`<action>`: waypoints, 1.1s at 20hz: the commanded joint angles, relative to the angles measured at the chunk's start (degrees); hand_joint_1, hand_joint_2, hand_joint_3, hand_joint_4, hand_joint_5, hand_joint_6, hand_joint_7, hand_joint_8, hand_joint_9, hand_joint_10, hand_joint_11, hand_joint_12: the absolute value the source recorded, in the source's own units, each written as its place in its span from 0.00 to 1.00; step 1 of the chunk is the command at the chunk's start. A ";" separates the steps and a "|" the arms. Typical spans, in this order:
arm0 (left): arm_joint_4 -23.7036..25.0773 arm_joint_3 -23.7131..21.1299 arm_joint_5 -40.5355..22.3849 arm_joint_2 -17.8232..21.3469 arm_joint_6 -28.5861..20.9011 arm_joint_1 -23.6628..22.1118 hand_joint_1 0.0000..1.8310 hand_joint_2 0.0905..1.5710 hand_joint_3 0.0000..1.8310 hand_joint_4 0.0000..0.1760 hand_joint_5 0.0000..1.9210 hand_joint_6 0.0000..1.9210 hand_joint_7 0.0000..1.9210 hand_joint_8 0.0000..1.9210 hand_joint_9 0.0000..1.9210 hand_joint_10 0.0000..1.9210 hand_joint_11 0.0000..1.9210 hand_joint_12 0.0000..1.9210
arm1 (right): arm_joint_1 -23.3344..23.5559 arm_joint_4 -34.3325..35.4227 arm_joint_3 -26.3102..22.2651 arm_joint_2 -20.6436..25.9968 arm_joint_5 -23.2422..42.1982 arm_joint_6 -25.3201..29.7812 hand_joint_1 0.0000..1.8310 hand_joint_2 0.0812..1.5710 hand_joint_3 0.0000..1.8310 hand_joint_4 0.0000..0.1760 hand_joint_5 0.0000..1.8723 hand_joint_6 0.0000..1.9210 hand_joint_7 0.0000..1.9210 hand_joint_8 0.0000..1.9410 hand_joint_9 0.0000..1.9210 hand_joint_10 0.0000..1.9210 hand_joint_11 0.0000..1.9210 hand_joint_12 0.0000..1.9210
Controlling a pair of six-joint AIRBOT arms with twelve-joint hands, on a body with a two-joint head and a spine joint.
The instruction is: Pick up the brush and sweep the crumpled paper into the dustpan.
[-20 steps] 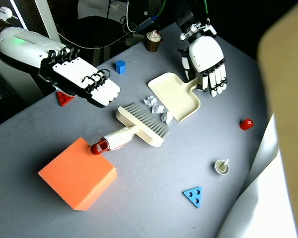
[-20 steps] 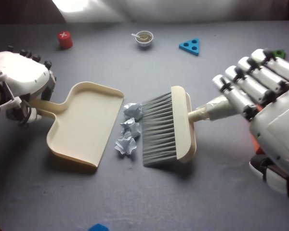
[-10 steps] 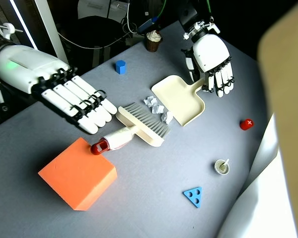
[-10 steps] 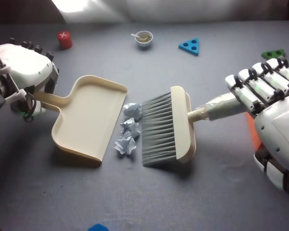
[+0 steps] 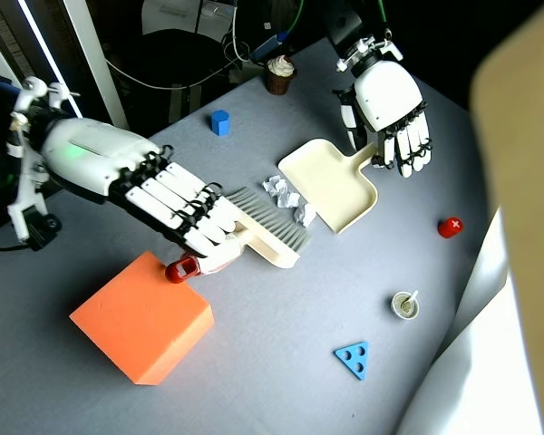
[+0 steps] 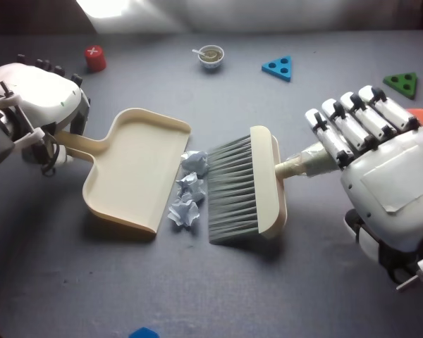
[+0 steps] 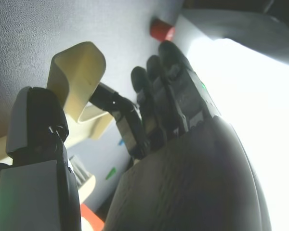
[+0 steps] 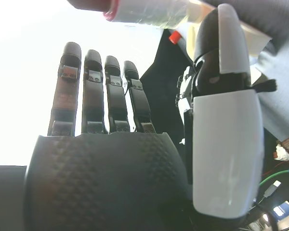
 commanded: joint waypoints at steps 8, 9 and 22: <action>1.15 1.12 -5.63 -1.07 0.35 -0.73 0.60 0.72 0.00 0.00 0.47 0.58 0.24 0.00 0.21 0.00 0.18 0.06 | 0.83 -7.19 5.53 -4.69 -5.51 -1.18 0.59 0.57 0.00 0.00 0.10 0.00 0.08 0.00 0.10 0.00 0.12 0.00; 1.15 1.32 -5.59 -1.07 0.35 -0.79 0.60 0.72 0.00 0.00 0.47 0.56 0.24 0.00 0.21 0.00 0.18 0.06 | 0.97 -7.19 6.06 -5.24 -5.51 -1.63 0.57 0.59 0.01 0.00 0.07 0.00 0.06 0.00 0.08 0.00 0.11 0.00; 1.36 1.08 -5.28 -1.02 0.36 -0.93 0.61 0.71 0.00 0.00 0.49 0.55 0.25 0.00 0.20 0.00 0.17 0.06 | 1.65 -7.29 12.84 -9.56 -4.16 -2.75 0.61 0.56 0.00 0.00 0.08 0.00 0.07 0.00 0.08 0.00 0.11 0.01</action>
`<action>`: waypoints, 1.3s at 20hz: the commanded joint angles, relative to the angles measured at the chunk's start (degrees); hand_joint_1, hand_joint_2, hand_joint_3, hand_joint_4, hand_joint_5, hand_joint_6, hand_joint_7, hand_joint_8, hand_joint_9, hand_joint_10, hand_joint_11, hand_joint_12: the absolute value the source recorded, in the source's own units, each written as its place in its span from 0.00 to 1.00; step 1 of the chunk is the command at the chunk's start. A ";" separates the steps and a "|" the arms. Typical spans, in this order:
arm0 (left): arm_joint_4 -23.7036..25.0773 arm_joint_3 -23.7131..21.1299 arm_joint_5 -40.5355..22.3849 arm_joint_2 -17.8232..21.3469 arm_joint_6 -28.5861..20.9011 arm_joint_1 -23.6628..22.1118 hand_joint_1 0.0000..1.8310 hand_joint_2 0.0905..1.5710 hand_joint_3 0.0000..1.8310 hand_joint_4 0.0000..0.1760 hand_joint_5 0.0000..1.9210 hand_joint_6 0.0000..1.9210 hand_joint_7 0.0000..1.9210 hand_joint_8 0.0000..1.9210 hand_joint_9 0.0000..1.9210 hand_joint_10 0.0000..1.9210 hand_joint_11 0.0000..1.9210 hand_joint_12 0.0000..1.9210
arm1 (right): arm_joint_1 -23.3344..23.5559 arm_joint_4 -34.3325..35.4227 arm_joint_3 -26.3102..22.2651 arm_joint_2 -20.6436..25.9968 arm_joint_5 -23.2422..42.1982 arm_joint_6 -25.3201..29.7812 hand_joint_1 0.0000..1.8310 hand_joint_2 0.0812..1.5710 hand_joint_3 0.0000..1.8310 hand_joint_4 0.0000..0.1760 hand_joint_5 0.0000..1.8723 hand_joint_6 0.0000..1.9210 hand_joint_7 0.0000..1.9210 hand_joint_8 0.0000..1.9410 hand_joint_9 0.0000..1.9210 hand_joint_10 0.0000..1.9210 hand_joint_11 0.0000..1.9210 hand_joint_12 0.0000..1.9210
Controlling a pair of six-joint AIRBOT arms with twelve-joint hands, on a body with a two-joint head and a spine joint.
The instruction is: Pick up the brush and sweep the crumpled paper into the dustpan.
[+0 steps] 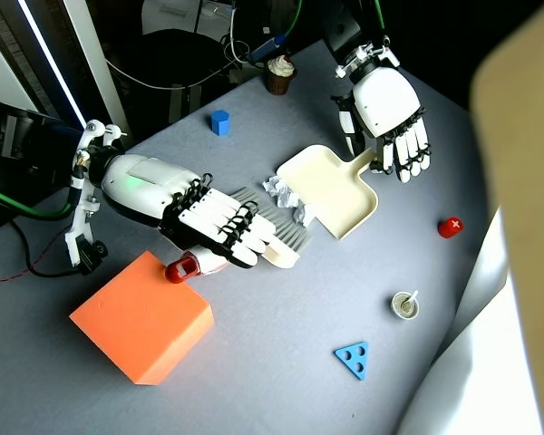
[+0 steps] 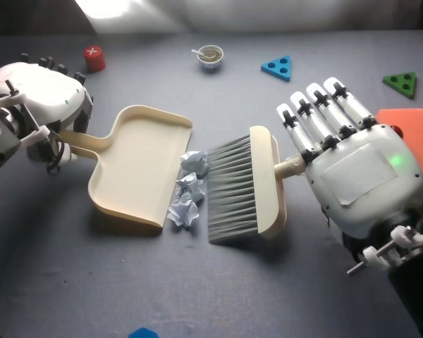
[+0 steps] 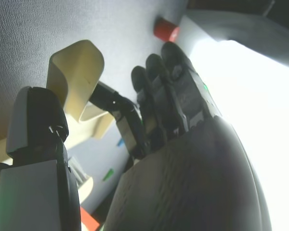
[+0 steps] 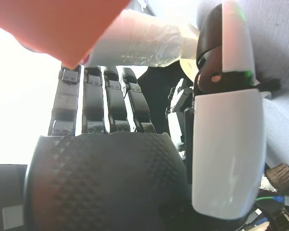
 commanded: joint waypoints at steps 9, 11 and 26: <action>2.25 0.14 -4.57 -0.16 0.24 -1.10 0.59 0.71 0.00 0.00 0.48 0.56 0.24 0.00 0.20 0.00 0.16 0.06 | 0.85 -5.02 4.95 -4.38 -5.25 -1.28 0.62 0.56 0.00 0.00 0.10 0.01 0.07 0.00 0.09 0.00 0.11 0.00; 2.21 0.14 -4.61 -0.13 0.24 -1.17 0.60 0.71 0.00 0.00 0.48 0.55 0.24 0.00 0.20 0.00 0.16 0.06 | 1.16 -5.02 6.16 -5.38 -5.17 -1.29 0.65 0.54 0.00 0.00 0.12 0.00 0.09 0.00 0.10 0.00 0.11 0.01; 1.97 0.05 -4.60 0.52 0.24 -1.44 0.58 0.72 0.00 0.00 0.47 0.57 0.24 0.00 0.20 0.00 0.16 0.07 | 2.75 -5.03 13.79 -8.61 -3.22 -1.28 0.67 0.62 0.00 0.00 0.24 0.00 0.26 0.00 0.24 0.01 0.23 0.05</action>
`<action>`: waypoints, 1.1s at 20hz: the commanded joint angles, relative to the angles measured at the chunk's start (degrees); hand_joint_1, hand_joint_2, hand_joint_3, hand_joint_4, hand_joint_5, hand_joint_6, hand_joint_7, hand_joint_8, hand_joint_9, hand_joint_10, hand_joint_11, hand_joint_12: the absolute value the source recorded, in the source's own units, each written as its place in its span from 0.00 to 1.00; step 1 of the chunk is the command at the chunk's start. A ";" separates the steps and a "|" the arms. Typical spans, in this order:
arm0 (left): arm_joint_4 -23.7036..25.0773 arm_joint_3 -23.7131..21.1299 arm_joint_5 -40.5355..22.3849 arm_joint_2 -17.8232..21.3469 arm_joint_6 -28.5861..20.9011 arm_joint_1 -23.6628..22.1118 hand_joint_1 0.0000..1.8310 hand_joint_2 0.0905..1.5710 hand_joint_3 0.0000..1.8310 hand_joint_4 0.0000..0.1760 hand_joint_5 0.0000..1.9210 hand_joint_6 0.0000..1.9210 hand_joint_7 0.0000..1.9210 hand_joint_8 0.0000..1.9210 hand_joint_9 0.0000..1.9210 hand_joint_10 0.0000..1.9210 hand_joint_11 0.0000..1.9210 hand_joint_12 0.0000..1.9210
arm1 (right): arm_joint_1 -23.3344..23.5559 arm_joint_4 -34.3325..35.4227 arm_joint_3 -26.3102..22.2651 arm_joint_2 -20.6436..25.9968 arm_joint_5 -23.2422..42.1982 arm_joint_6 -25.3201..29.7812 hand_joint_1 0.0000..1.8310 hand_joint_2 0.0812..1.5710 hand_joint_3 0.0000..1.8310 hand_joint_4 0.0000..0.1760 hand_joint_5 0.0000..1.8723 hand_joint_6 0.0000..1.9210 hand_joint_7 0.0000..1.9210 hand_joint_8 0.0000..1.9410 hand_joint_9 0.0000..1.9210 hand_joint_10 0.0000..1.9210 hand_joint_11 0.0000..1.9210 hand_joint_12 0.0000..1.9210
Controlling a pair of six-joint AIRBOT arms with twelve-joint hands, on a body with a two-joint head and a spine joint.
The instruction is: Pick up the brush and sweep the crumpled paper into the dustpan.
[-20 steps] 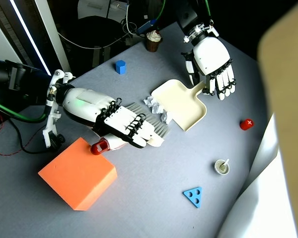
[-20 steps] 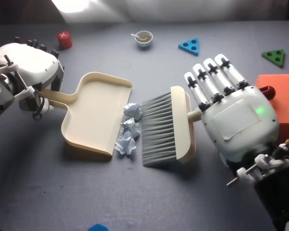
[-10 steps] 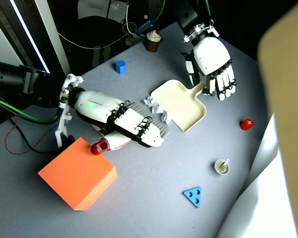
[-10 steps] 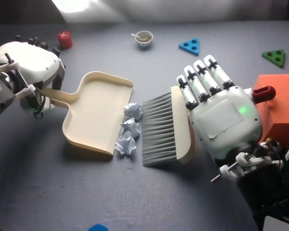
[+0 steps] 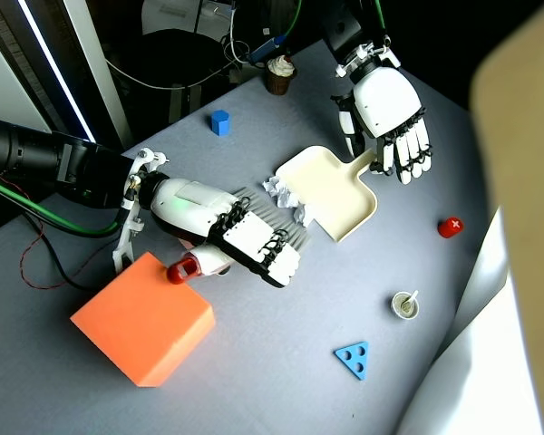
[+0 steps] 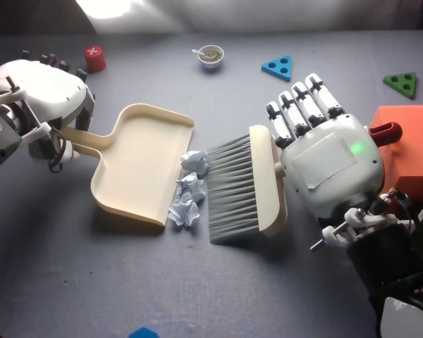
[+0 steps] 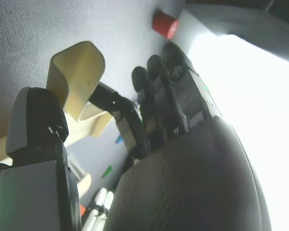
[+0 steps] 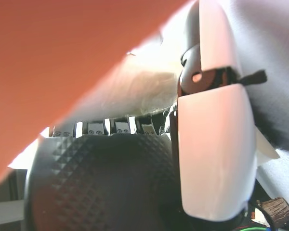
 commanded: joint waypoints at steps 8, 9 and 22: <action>2.17 0.01 -5.07 0.31 0.24 -0.91 0.60 0.72 0.00 0.00 0.48 0.56 0.23 0.00 0.22 0.00 0.16 0.08 | 0.20 -8.23 -0.38 0.90 -5.45 -0.38 0.79 0.67 0.00 0.00 0.51 1.00 0.51 1.00 0.59 1.00 0.62 1.00; 2.17 -0.03 -5.01 0.31 0.24 -0.93 0.60 0.72 0.00 0.00 0.48 0.56 0.23 0.00 0.22 0.00 0.16 0.08 | -0.07 -9.18 -0.55 0.99 -5.45 -0.53 0.81 0.68 0.00 0.60 0.51 1.00 0.52 1.00 0.60 1.00 0.63 1.00; 2.11 -0.43 -4.95 0.37 0.27 -1.16 0.57 0.74 0.00 0.00 0.45 0.60 0.22 0.00 0.19 0.00 0.11 0.10 | 0.76 -10.74 -8.49 7.47 -3.40 -11.27 0.86 0.76 0.00 1.00 0.43 1.00 0.51 1.00 0.66 1.00 0.75 1.00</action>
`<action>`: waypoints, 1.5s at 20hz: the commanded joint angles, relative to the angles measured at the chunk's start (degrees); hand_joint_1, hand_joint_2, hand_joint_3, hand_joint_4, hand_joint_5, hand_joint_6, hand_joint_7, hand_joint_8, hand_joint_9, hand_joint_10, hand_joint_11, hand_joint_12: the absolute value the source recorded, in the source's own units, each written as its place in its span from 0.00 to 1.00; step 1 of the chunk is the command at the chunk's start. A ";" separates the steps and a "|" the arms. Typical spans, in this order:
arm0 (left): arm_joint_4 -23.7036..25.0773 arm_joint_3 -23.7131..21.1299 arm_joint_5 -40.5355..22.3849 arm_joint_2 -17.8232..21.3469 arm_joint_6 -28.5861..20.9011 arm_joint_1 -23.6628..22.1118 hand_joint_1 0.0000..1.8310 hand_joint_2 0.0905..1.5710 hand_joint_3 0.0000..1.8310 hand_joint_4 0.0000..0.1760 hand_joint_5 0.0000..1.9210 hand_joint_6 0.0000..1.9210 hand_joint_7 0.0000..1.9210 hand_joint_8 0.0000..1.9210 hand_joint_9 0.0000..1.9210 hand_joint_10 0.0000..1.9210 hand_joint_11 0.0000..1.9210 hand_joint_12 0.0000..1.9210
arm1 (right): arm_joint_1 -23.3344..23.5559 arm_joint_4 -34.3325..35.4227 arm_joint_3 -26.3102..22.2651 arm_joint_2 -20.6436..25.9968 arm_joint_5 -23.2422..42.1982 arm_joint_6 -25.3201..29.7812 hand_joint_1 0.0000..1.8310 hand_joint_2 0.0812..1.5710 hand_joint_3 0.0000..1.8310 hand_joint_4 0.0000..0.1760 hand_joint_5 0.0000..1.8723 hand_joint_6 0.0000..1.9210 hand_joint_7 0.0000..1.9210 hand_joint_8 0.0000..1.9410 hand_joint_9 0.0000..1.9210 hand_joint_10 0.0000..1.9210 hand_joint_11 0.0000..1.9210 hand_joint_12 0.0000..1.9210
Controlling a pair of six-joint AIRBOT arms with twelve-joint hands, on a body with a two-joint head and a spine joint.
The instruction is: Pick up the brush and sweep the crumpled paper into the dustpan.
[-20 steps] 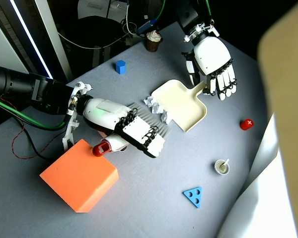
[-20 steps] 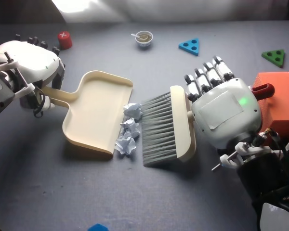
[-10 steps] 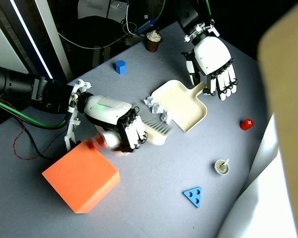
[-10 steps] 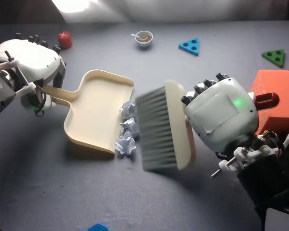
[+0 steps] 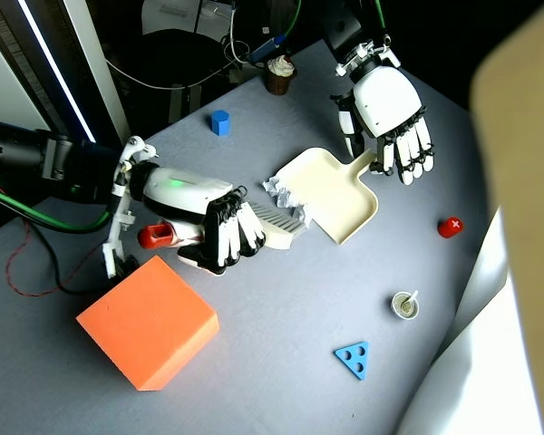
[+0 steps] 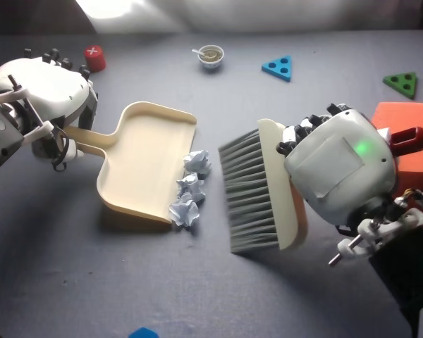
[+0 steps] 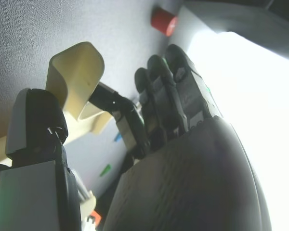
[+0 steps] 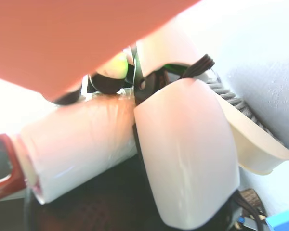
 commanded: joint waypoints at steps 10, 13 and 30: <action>1.97 -0.07 -4.34 0.49 0.31 -0.36 0.59 0.73 0.00 0.00 0.46 0.59 0.22 0.00 0.19 0.00 0.14 0.10 | 18.94 25.85 -12.14 6.17 8.78 -39.42 0.84 0.75 0.00 0.85 0.48 1.00 0.54 1.00 0.68 1.00 0.74 1.00; 1.97 0.08 -3.42 0.61 0.36 -0.04 0.59 0.73 0.00 0.00 0.46 0.58 0.23 0.00 0.21 0.00 0.15 0.11 | 21.64 30.47 -12.59 4.80 8.75 -49.22 0.84 0.75 0.00 0.77 0.51 1.00 0.55 1.00 0.68 1.00 0.74 1.00; 2.18 -0.02 -2.67 0.76 0.37 0.87 0.59 0.73 0.00 0.00 0.46 0.58 0.23 0.00 0.20 0.00 0.13 0.12 | 24.78 42.06 -1.00 -7.45 7.93 -60.49 0.82 0.76 0.00 0.76 0.45 1.00 0.51 1.00 0.61 1.00 0.69 1.00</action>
